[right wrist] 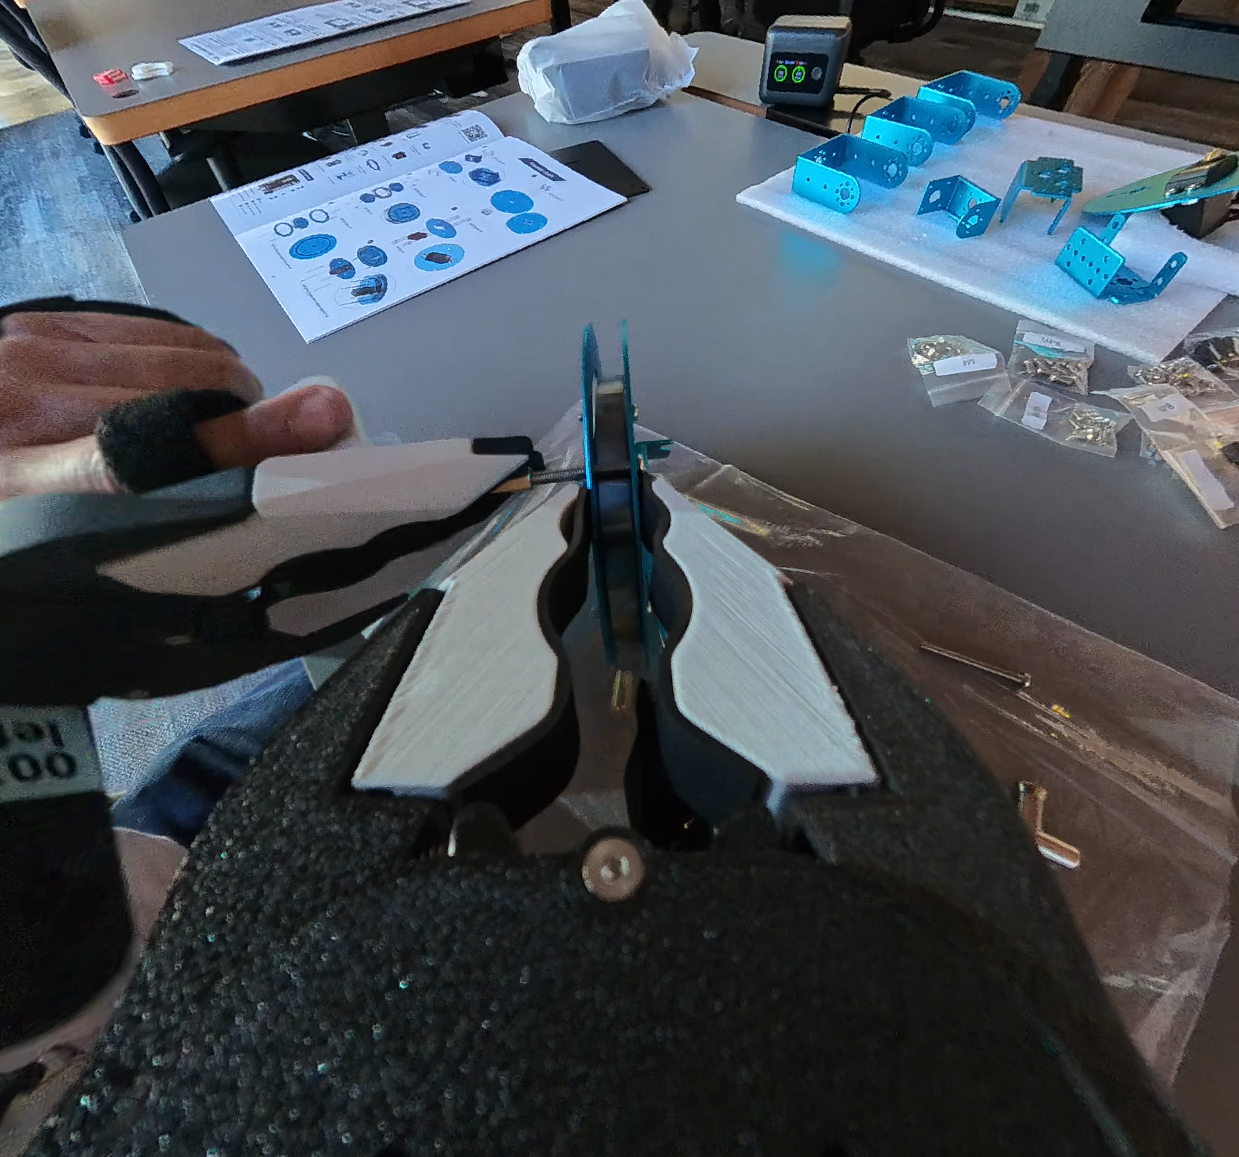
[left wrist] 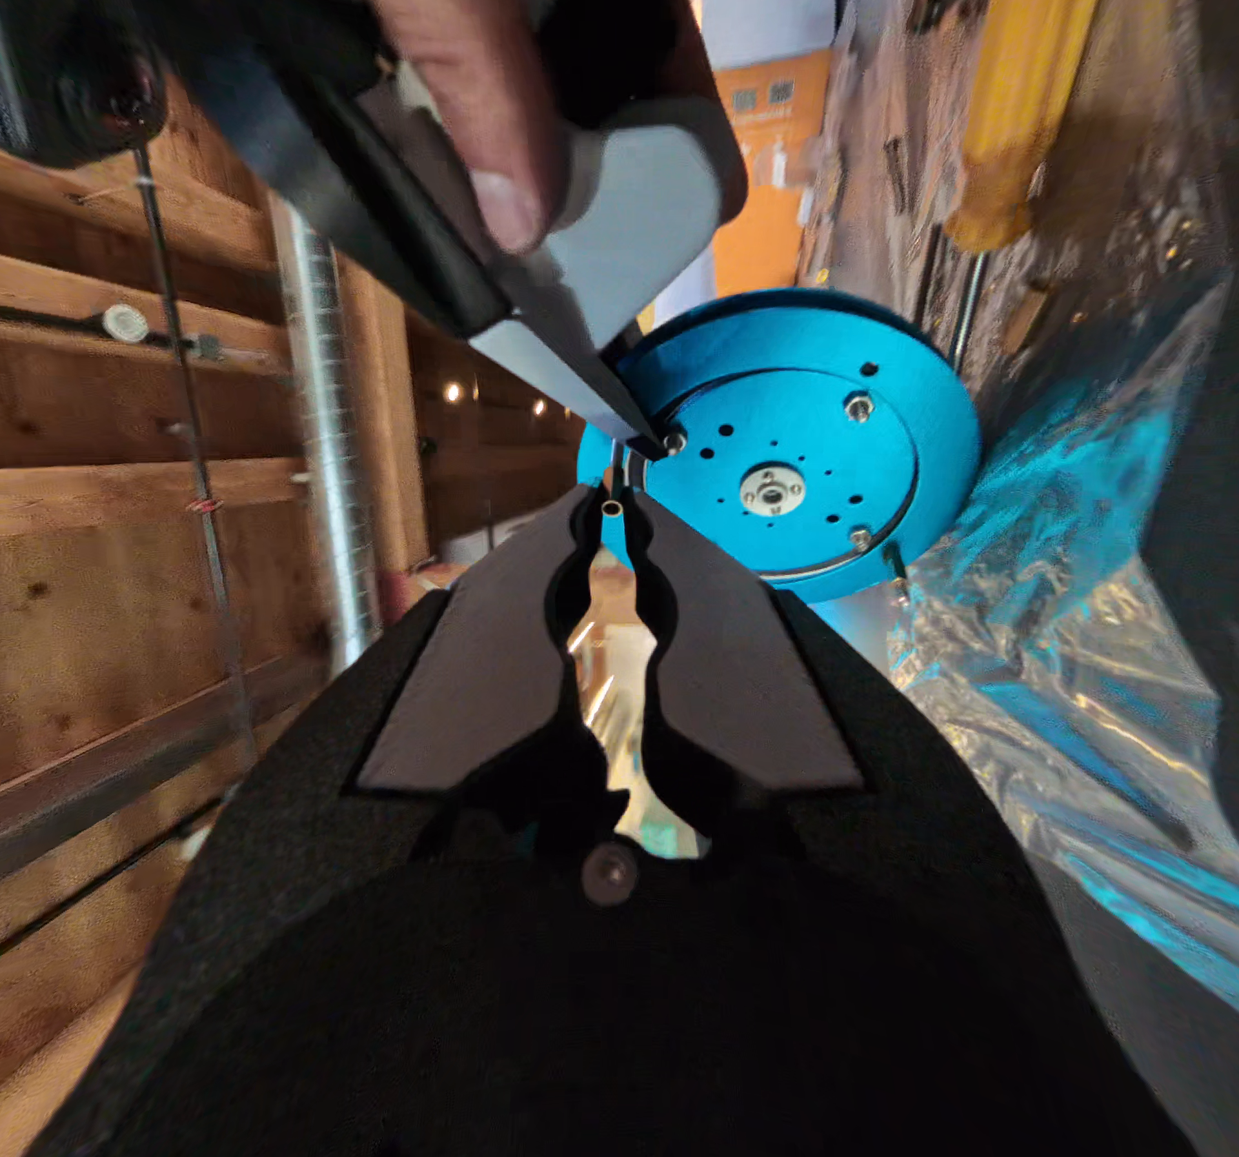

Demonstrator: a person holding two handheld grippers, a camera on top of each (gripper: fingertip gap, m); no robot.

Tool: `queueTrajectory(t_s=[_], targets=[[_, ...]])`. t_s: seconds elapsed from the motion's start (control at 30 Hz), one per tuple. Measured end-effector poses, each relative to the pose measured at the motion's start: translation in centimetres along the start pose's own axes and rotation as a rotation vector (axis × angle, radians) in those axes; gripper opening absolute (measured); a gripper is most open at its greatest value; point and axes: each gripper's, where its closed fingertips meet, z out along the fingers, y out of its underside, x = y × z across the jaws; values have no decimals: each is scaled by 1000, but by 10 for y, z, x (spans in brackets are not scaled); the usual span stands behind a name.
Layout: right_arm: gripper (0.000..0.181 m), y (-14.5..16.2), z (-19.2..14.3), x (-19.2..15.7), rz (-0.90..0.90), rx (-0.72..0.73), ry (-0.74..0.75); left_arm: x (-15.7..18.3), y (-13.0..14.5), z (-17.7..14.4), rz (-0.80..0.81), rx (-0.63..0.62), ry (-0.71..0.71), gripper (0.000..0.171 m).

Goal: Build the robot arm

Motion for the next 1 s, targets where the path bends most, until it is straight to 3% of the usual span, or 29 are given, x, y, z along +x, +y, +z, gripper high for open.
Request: queueTrajectory(t_s=[0.13, 0.3, 0.4, 0.47, 0.5, 0.7, 0.83, 0.9, 1.0], targets=[[13, 0, 0, -1, -4, -5, -5, -2, 1, -3, -357, 21, 139, 5], [12, 0, 0, 0, 7, 0, -5, -1, -6, -14, -1298, -6, 401, 18], [12, 0, 1, -2, -2, -2, -5, -14, -10, -10, -1866, 54, 500, 21], [13, 0, 1, -4, -11, -5, -3, -17, -7, -4, -2081, 78, 534, 19], [13, 0, 1, -4, -12, -5, -4, -14, -4, -2, -2123, 69, 538, 8], [13, 1, 0, -6, -17, -7, -7, -3, -9, -2, -1979, 8, 577, 12], [13, -1, 2, -8, -15, -3, -16, -1, -8, -4, -1854, -12, 502, 4], [13, -1, 3, -9, -12, -1, -18, 1, -7, -5, -1568, -35, 424, 4], [12, 0, 3, -9, -17, -4, -19, 4, 0, -4, -761, -95, 214, 4]])
